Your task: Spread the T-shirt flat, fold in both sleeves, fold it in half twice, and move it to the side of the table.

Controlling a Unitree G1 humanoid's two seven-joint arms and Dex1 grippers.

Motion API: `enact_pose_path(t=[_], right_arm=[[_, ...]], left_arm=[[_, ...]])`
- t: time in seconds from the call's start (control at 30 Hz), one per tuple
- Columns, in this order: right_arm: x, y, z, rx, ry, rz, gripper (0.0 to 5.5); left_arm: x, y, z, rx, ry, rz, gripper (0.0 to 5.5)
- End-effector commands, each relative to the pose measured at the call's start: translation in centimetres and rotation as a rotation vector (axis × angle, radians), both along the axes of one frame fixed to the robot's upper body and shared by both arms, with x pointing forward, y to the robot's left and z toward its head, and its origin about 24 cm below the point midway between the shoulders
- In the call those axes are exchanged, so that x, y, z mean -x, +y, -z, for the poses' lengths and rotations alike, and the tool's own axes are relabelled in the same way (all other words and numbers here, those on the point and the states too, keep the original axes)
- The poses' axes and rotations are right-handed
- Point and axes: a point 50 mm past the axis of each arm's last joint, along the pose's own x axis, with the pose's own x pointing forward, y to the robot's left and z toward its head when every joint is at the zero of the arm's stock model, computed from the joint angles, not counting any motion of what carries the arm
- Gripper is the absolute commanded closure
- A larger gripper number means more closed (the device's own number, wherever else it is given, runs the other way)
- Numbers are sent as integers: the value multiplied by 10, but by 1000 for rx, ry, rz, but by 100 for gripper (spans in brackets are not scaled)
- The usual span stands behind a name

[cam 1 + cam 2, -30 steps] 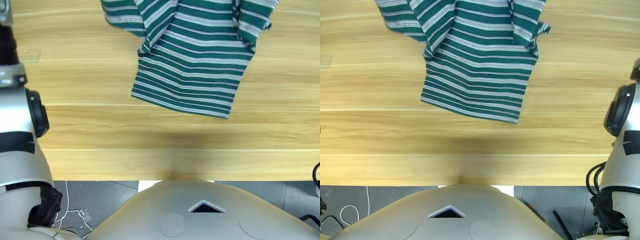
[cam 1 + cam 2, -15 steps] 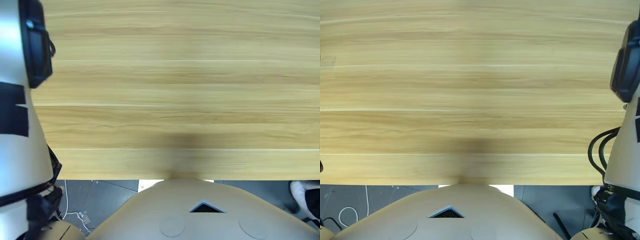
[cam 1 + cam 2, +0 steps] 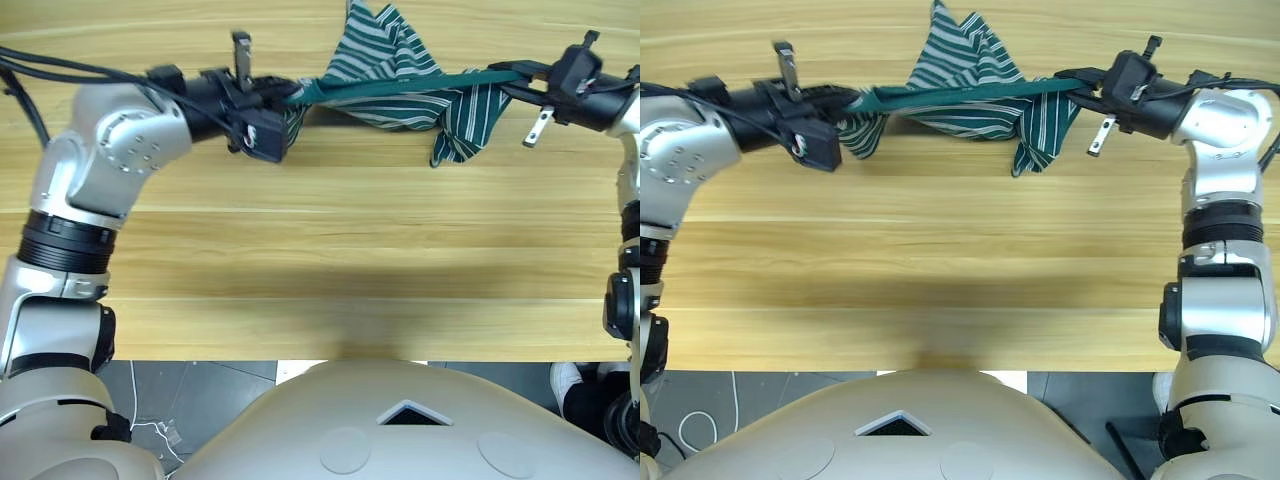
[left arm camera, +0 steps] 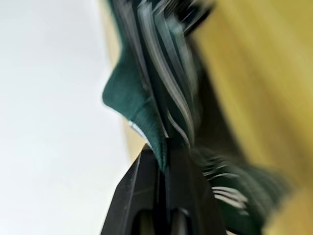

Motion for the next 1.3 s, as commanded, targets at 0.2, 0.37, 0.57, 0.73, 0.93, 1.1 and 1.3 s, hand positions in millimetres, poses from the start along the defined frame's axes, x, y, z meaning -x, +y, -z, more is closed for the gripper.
enact_pose_path(t=[0.2,0.37,0.57,0.73,0.93,1.1,1.3], right_arm=[[71,27,0,57,287,-366,549],[82,52,10,169,248,-435,549],[79,71,35,102,239,-398,549],[85,80,45,38,285,-421,549],[85,112,68,76,319,-524,549],[72,138,88,69,325,-505,549],[64,138,101,2,403,-427,452]], left_arm=[[70,-7,28,-156,184,121,550],[117,-13,65,-243,413,221,550],[133,-8,78,-286,515,232,513],[121,-2,77,-306,474,193,433],[105,9,78,-343,416,136,338],[104,9,81,-334,422,133,251],[103,7,83,-322,423,134,163]])
